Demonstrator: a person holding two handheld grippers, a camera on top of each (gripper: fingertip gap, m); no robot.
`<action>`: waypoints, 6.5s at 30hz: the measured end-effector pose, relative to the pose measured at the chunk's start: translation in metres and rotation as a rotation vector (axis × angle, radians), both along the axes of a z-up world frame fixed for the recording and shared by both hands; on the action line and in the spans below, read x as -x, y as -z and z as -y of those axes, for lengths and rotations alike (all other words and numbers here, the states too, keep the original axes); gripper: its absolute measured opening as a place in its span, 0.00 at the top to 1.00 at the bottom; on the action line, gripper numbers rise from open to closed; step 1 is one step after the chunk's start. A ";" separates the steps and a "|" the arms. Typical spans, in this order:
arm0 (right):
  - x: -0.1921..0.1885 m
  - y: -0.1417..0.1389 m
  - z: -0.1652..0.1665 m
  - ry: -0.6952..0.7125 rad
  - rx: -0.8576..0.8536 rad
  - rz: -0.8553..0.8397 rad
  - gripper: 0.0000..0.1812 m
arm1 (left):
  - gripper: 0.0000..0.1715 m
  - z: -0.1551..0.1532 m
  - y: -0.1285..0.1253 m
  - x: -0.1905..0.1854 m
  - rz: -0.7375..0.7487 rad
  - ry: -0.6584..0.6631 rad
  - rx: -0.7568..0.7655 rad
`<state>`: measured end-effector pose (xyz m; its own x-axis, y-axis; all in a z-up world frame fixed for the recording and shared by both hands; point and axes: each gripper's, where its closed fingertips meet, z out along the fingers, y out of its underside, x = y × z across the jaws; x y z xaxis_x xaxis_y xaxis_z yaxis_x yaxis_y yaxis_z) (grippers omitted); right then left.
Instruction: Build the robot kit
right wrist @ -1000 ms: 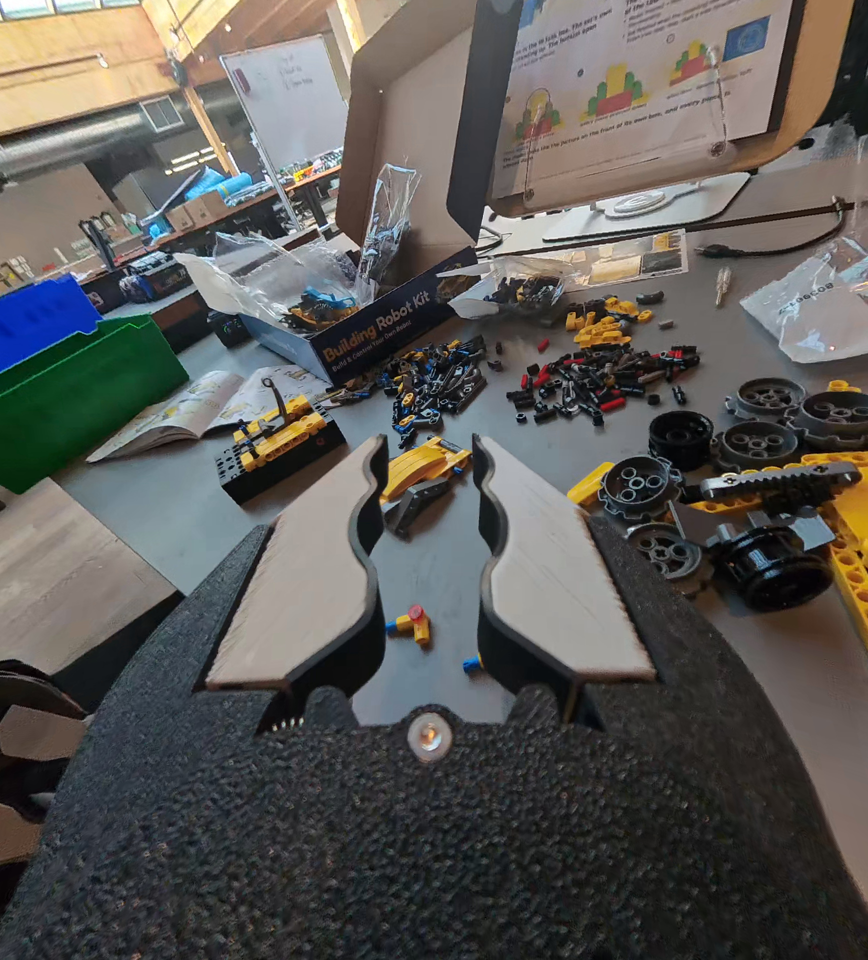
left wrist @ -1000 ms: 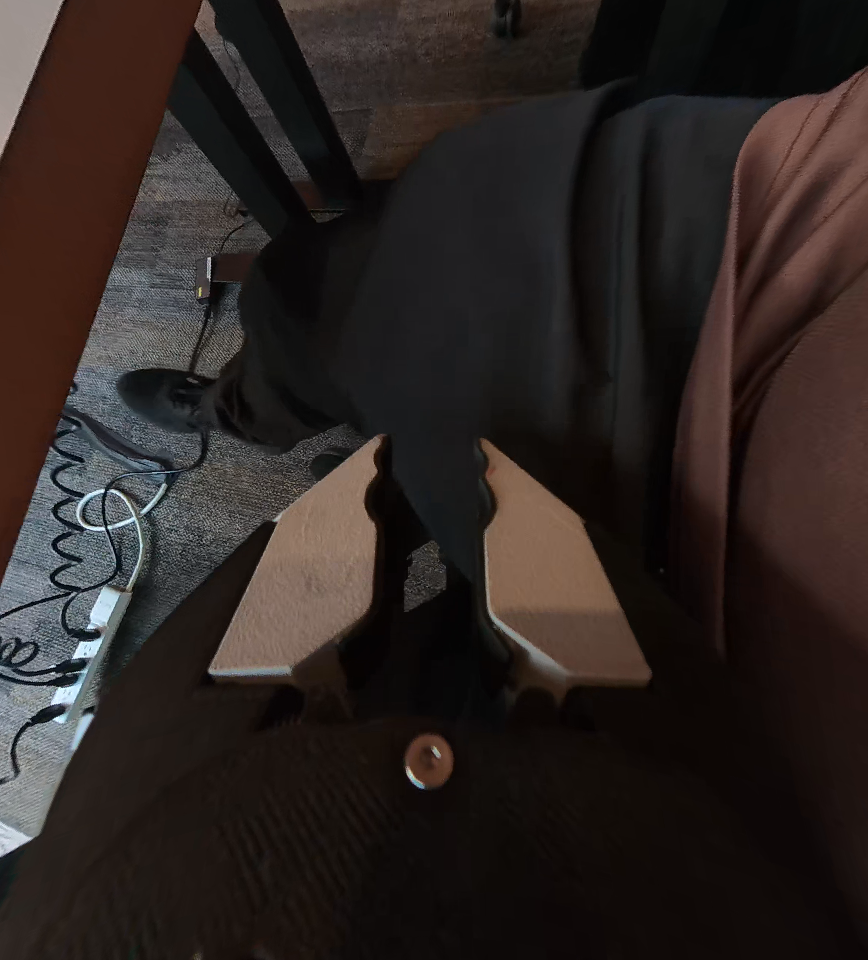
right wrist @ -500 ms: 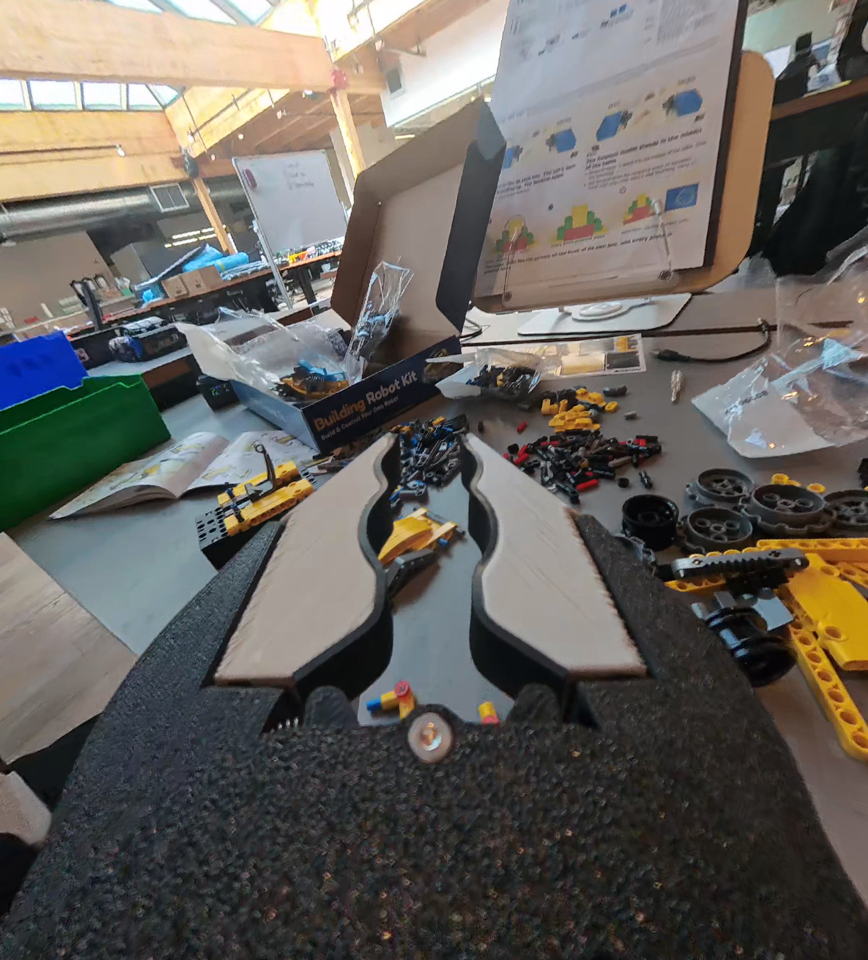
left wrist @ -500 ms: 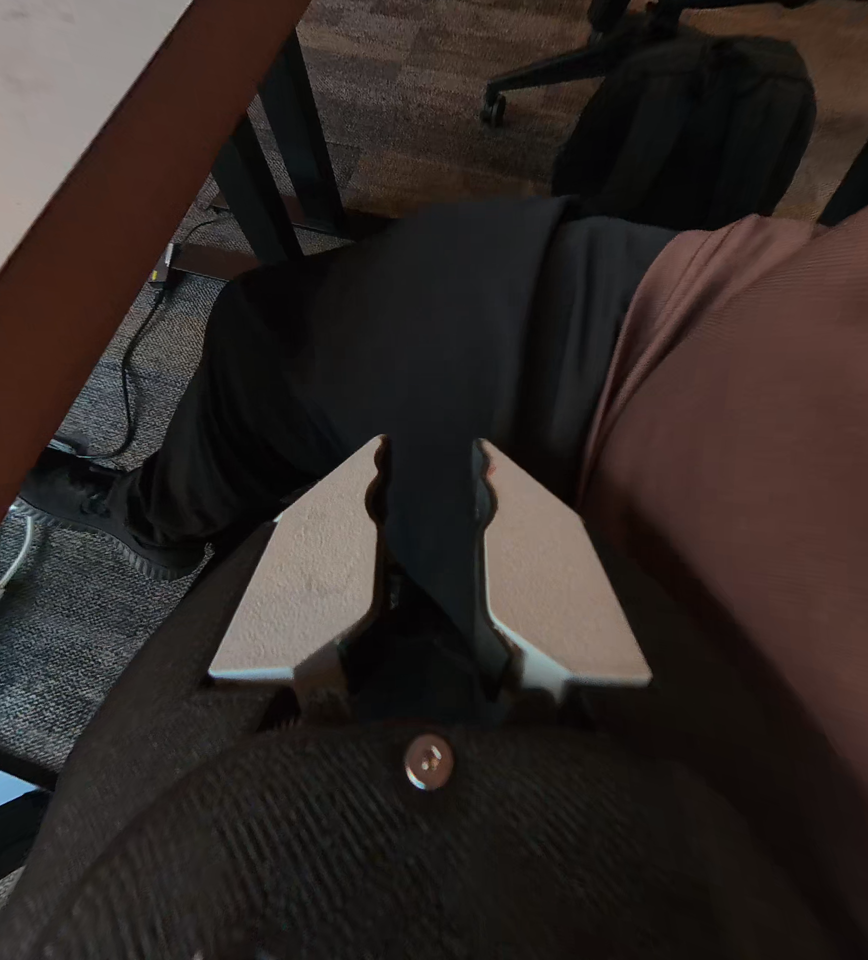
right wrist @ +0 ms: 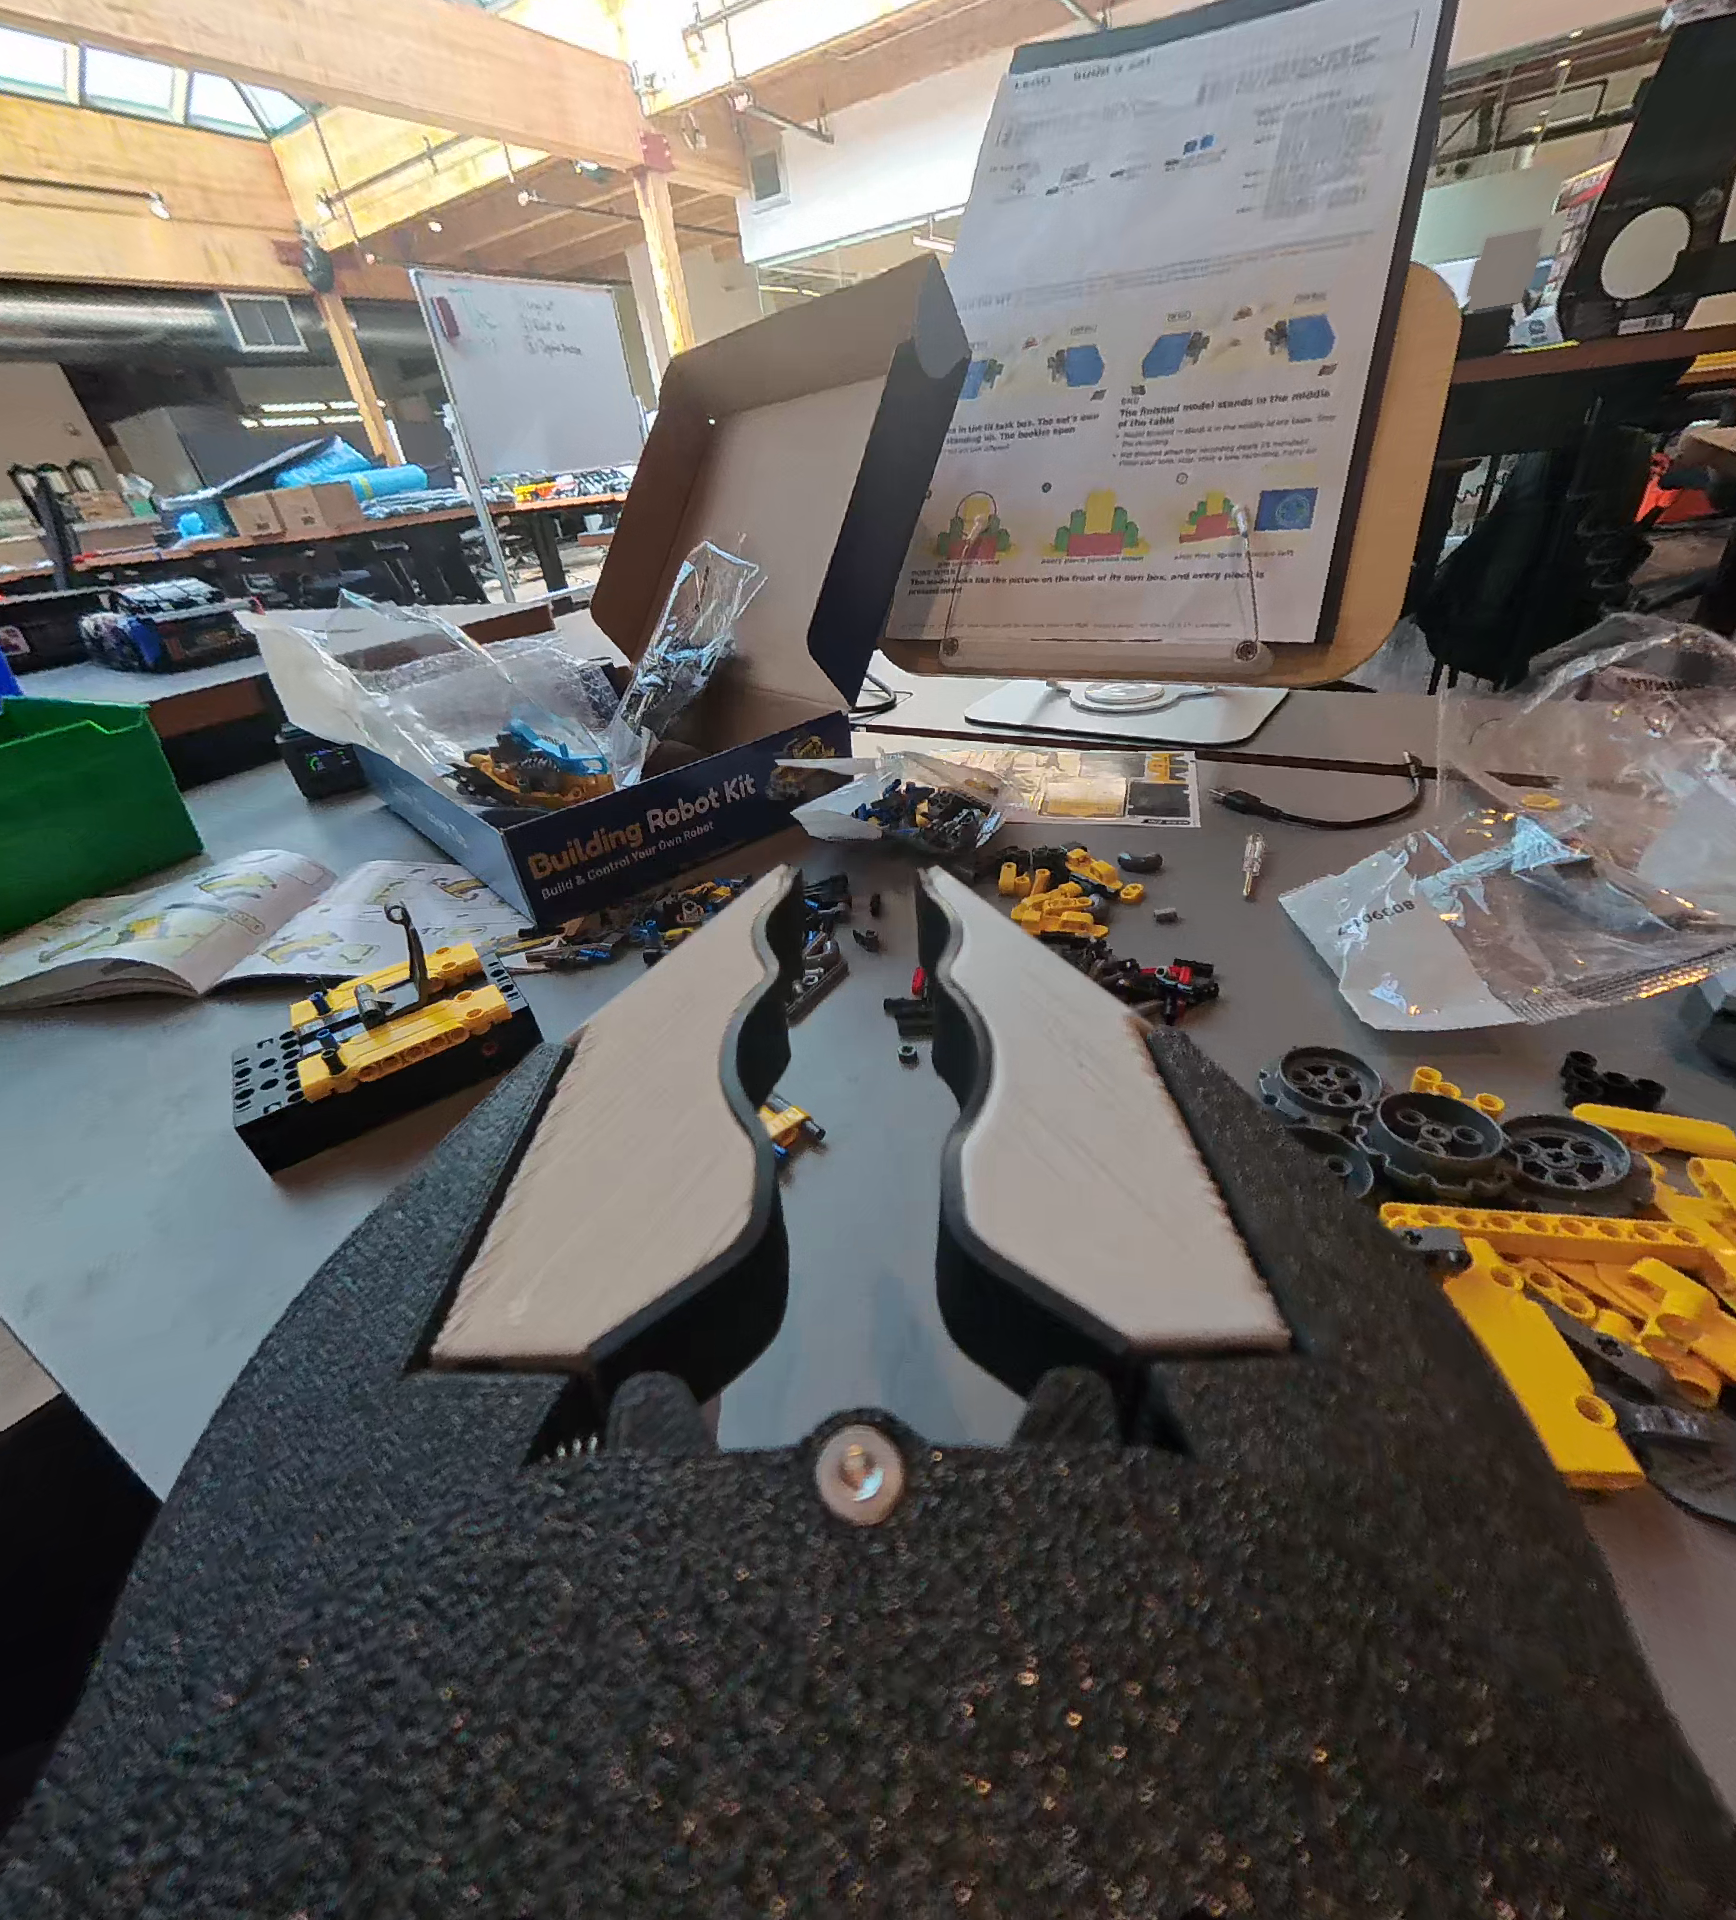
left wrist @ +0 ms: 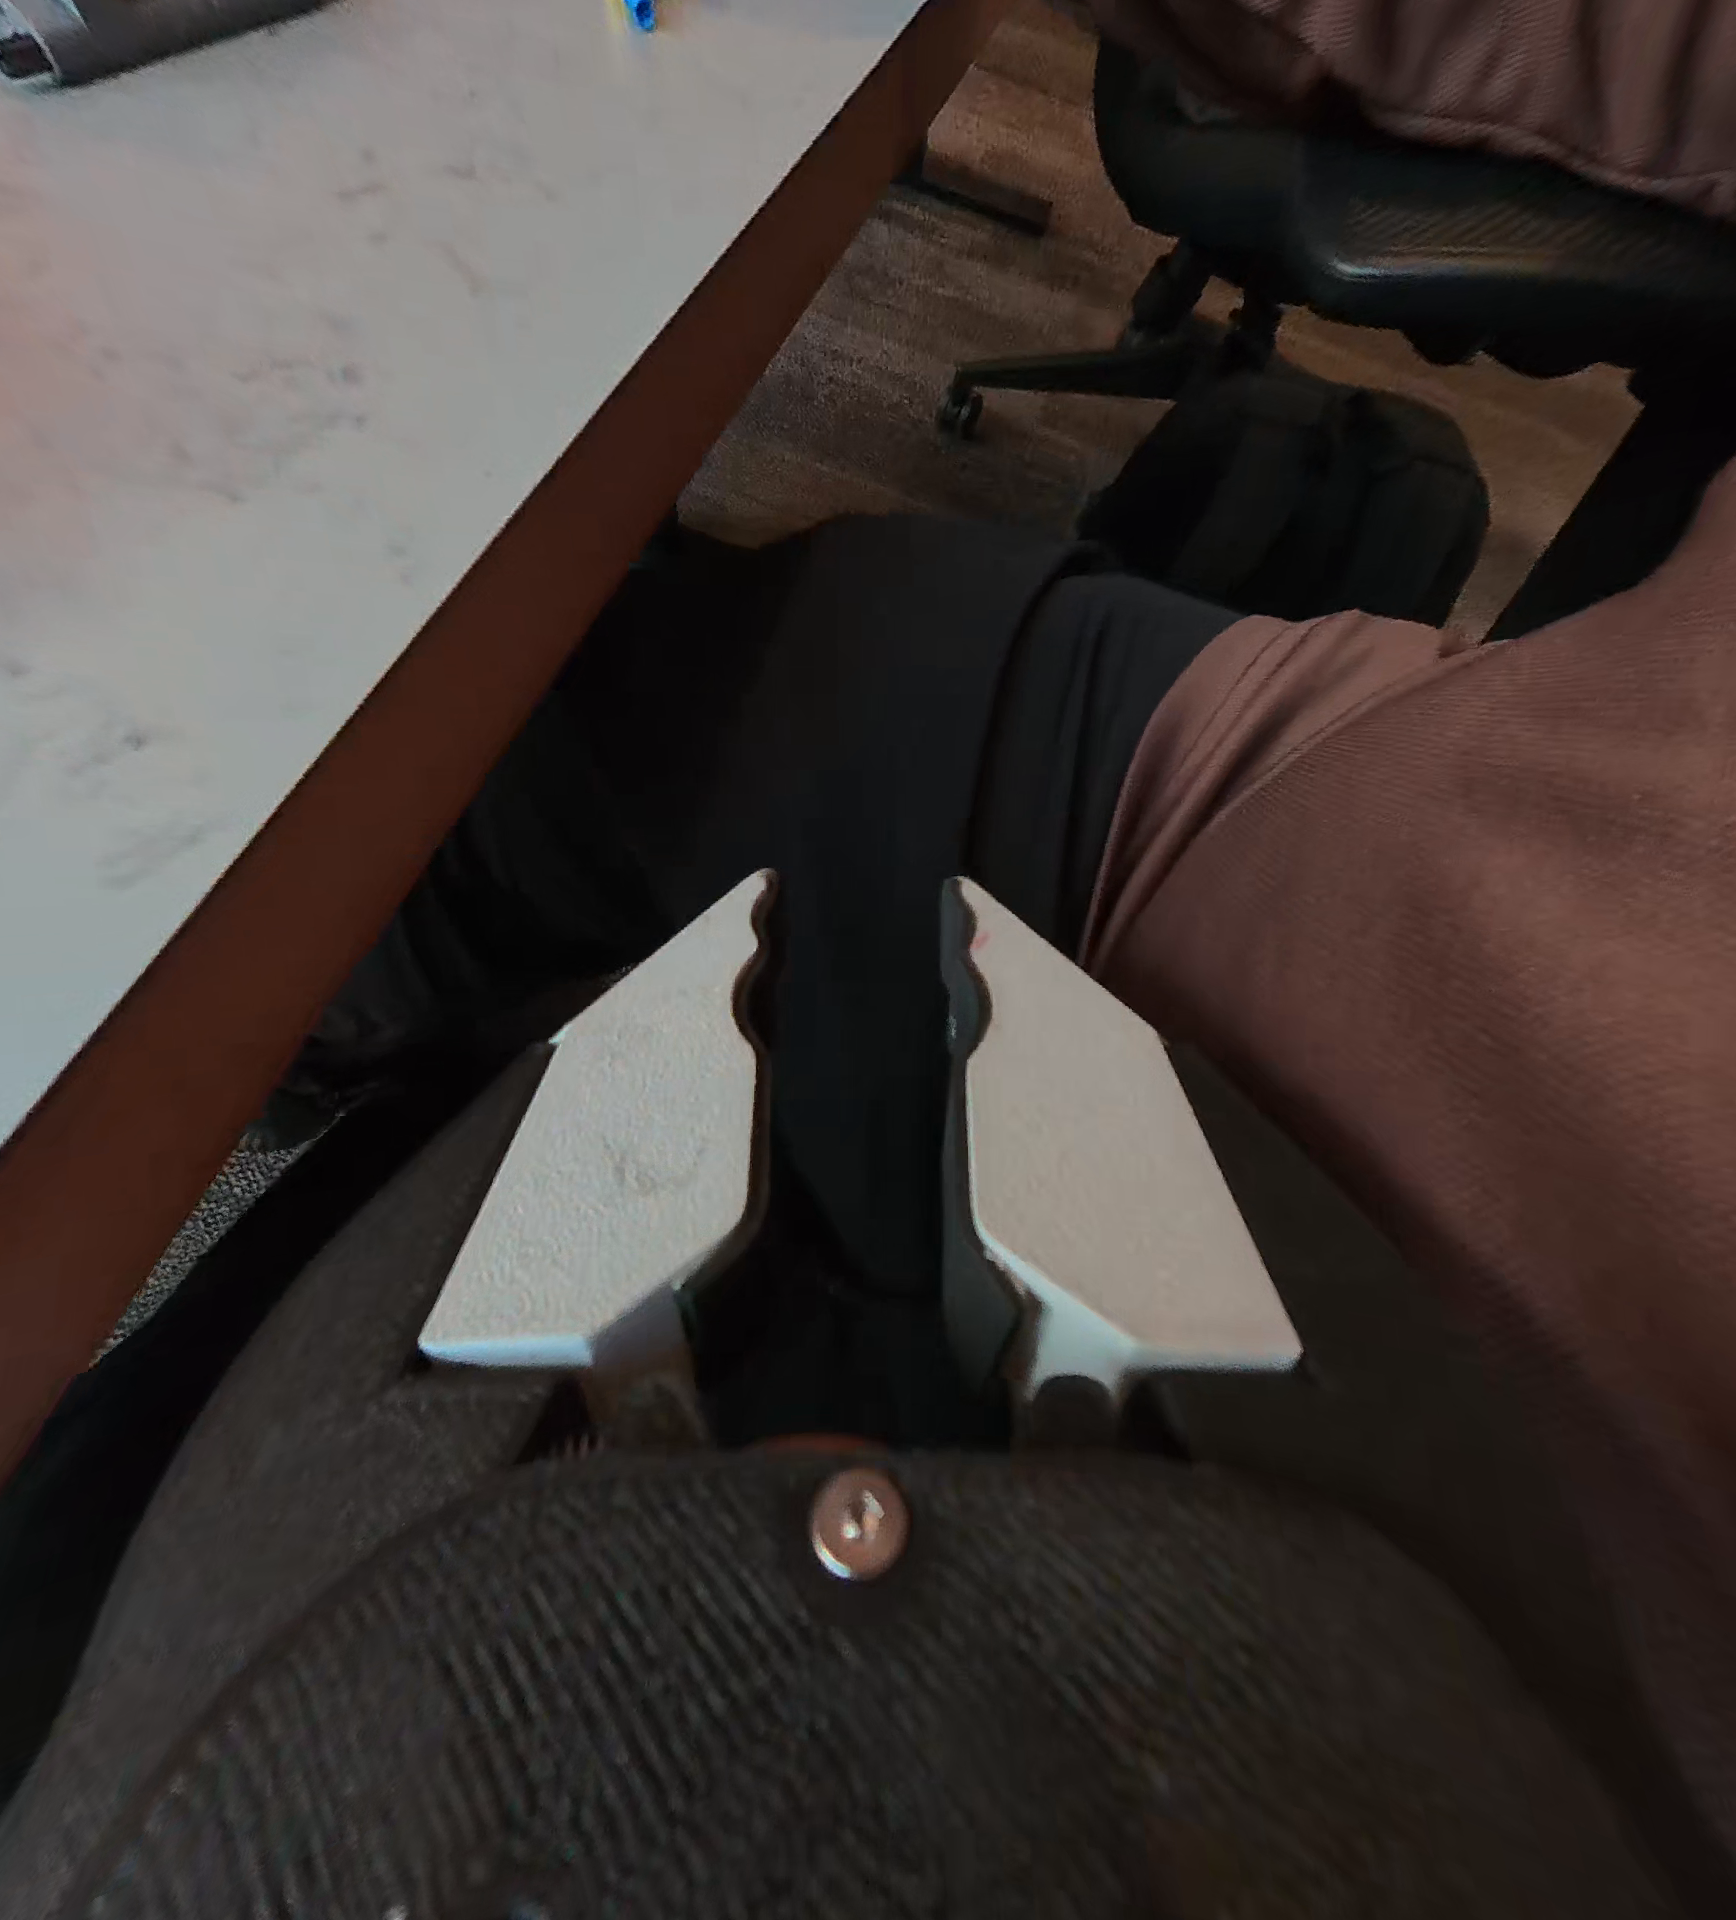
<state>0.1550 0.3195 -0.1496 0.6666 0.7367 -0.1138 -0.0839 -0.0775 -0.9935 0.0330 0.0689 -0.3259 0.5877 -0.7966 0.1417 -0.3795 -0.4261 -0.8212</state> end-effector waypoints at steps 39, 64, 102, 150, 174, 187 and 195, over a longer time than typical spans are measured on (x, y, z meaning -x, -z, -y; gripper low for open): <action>0.000 0.107 0.077 -0.217 0.105 0.711 0.85 | 0.85 0.008 0.028 -0.019 -0.209 0.049 -0.038; -0.030 0.095 0.049 -0.136 0.215 0.530 0.88 | 0.85 0.002 0.022 -0.015 -0.083 0.008 0.033; 0.008 0.132 0.084 -0.370 0.263 0.706 0.92 | 0.86 0.006 0.031 -0.016 -0.091 0.021 0.083; -0.038 0.111 0.054 -0.186 0.218 0.687 0.94 | 0.86 0.005 0.037 -0.017 -0.097 0.021 0.104; 0.029 0.133 0.100 -0.910 0.045 1.206 0.93 | 0.87 -0.003 0.036 0.003 -0.154 -0.024 0.062; 0.029 0.130 0.072 -0.792 -0.009 1.291 0.90 | 0.87 -0.002 0.033 0.001 -0.143 -0.017 0.060; 0.036 0.123 0.061 -0.698 -0.033 1.213 0.93 | 0.87 -0.002 0.033 0.001 -0.146 -0.018 0.061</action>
<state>0.1187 0.2582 -0.2721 -0.1652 0.9440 0.2857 0.8635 0.2784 -0.4205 0.0320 0.0709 -0.3589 0.6199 -0.7781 0.1014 -0.4844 -0.4812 -0.7307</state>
